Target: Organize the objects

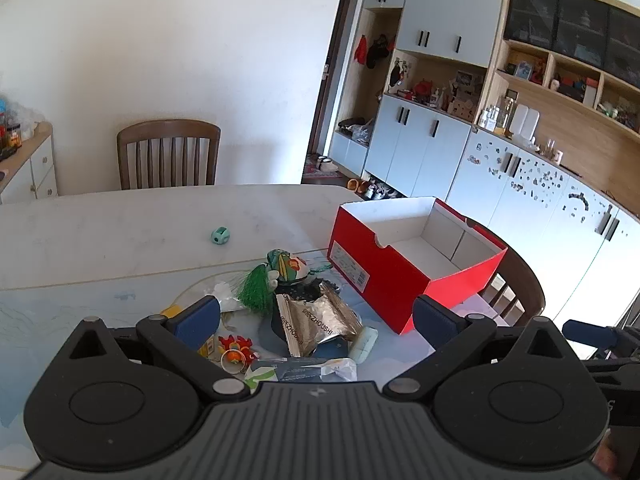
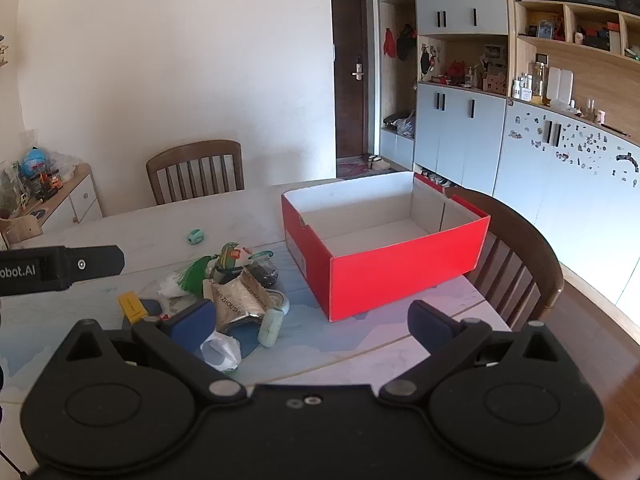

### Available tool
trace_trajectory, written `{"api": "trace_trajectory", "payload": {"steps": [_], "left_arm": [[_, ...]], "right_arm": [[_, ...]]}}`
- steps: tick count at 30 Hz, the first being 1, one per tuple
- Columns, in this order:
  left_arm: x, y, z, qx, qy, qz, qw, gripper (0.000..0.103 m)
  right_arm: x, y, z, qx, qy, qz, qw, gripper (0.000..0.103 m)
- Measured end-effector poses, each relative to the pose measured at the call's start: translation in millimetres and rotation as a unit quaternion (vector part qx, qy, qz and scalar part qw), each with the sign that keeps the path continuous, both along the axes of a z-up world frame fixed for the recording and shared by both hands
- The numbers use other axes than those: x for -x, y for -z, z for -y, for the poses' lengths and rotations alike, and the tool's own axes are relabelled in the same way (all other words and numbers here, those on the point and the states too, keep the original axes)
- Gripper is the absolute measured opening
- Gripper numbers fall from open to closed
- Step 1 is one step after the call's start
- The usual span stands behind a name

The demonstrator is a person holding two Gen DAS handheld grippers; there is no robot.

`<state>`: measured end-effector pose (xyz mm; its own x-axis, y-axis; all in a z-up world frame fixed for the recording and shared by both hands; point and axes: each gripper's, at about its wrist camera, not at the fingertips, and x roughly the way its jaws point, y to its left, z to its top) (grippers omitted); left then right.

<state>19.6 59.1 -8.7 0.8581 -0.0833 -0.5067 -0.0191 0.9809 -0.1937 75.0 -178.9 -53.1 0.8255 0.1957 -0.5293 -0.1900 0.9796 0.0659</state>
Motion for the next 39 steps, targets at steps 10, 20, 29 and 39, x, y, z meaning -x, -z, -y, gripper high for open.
{"api": "trace_trajectory", "payload": {"steps": [10,20,29,39], "left_arm": [[-12.4,8.7,-25.7,0.009,-0.022,-0.003,0.9997,0.103],[-36.2,28.7,-63.7,-0.023,-0.066,-0.018,0.9974,0.103],[-75.7,69.7,-86.7,-0.055,-0.08,-0.077,0.9923,0.103],[-117.0,116.3,-102.7,-0.074,-0.088,-0.14,0.9835,0.1]], "right_arm": [[-8.9,1.9,-11.3,0.002,-0.004,-0.006,1.0,0.102],[-22.1,14.1,-33.0,0.022,-0.052,-0.029,0.998,0.102],[-34.7,35.8,-57.0,0.049,-0.103,-0.052,0.992,0.099],[-43.8,75.5,-79.8,0.08,-0.154,-0.102,0.979,0.092]]}}
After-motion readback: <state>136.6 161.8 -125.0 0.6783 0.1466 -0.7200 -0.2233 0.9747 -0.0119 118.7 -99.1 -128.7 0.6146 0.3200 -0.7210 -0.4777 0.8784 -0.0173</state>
